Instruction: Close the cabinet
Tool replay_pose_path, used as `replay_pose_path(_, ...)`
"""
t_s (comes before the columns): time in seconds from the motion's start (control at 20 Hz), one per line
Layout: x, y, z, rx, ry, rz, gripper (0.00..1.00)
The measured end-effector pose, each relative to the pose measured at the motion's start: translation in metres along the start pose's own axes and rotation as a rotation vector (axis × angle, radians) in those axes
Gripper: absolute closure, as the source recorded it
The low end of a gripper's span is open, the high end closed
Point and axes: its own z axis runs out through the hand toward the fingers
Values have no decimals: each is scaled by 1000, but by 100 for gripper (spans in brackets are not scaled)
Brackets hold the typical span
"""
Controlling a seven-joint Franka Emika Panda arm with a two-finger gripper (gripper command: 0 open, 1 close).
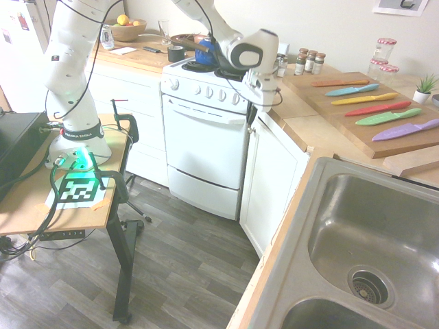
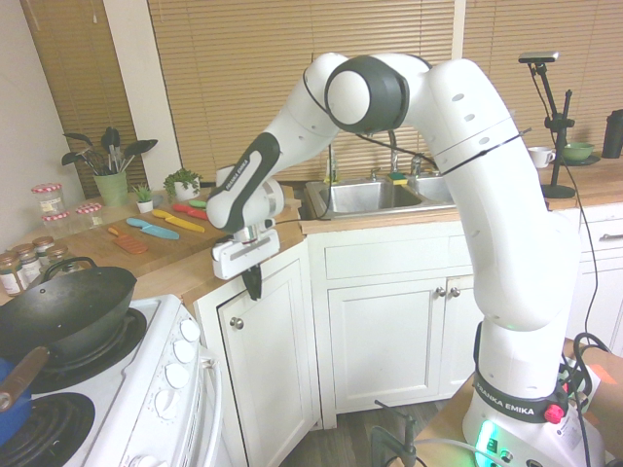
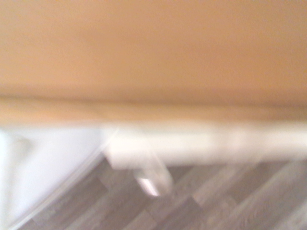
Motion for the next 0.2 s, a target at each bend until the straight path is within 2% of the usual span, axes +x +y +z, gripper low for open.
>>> replay_pose_path(0.2,1,74,16,22,25,80,100)
